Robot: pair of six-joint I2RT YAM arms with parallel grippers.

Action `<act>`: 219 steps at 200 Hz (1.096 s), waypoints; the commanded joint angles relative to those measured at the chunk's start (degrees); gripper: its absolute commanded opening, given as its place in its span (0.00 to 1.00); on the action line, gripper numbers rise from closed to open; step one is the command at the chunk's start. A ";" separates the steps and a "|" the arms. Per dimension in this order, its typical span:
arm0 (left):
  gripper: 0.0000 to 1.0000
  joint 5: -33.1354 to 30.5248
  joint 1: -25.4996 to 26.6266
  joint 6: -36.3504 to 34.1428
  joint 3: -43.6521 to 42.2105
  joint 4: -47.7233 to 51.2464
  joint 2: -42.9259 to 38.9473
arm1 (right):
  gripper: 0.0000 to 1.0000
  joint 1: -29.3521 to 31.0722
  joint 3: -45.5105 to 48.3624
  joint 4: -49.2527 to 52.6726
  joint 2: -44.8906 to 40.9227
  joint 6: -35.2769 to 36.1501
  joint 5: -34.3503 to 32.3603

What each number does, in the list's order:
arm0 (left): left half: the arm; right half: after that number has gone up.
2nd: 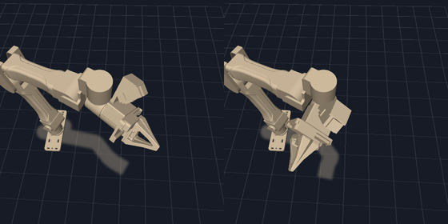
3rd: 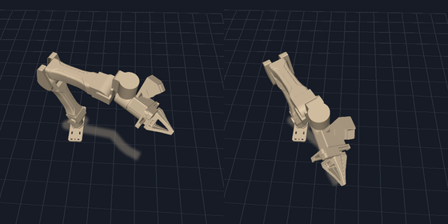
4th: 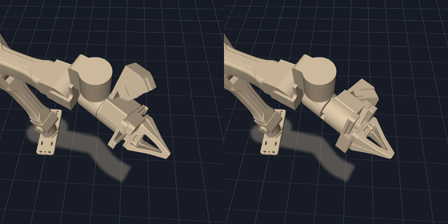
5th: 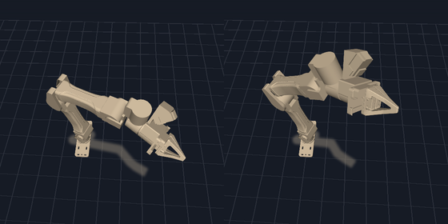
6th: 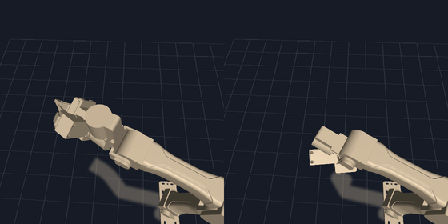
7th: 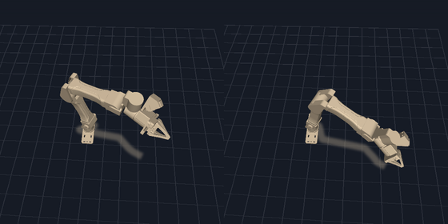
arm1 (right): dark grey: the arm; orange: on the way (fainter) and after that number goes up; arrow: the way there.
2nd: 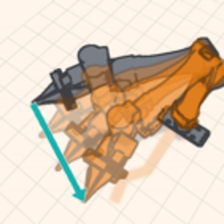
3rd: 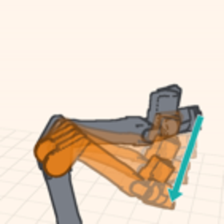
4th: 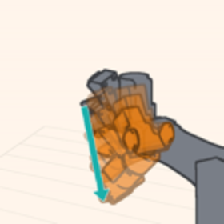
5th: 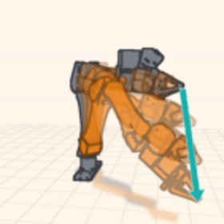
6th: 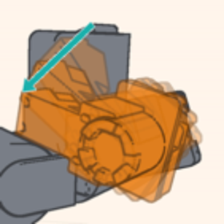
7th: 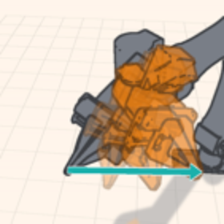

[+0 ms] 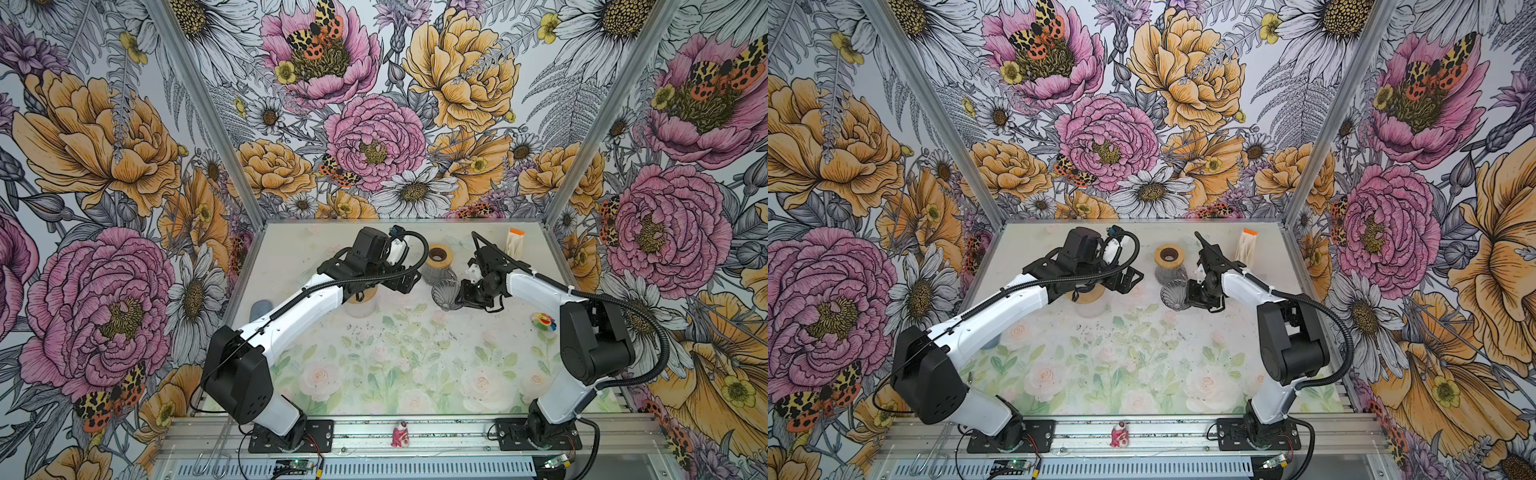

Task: Place the coffee filter in the dripper
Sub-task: 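Grasp the glass dripper's rim with the right gripper and lift it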

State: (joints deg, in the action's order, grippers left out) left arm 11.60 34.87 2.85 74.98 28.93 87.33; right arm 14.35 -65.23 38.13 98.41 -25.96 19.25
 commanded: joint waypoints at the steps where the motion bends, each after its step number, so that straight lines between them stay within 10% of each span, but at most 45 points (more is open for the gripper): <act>1: 0.99 -0.59 0.28 0.09 0.40 0.36 0.43 | 0.28 0.40 -2.13 0.01 0.71 -0.48 -0.64; 219: 0.99 -1.42 0.21 -0.15 0.96 0.64 -0.05 | 0.01 0.34 -2.87 0.13 -4.63 0.32 0.40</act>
State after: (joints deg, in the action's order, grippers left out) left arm 11.35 34.87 2.83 74.98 29.15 87.59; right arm 14.46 -66.83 38.61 97.17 -26.83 18.85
